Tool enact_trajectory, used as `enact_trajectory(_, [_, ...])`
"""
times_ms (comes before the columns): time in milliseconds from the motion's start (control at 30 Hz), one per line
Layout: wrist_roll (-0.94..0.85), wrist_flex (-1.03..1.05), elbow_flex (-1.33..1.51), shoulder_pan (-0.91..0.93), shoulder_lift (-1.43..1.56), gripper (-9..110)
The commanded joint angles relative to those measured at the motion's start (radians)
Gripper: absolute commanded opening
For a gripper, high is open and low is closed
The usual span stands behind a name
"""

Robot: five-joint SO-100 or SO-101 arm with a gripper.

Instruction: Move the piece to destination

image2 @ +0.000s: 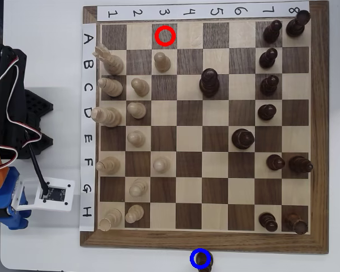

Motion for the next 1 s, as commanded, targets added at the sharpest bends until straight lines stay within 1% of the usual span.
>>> enact_trajectory(0, [0.005,0.008,-0.006,-0.031,0.060,0])
enact_trajectory(67, [0.025,0.012,-0.008,-0.021,0.060,0])
enact_trajectory(700, [-0.012,0.011,-0.008,-0.054,0.060,0])
enact_trajectory(833, [-0.077,0.006,-0.006,-0.101,0.060,0])
enact_trajectory(967, [-0.104,-0.003,-0.003,-0.095,0.060,0])
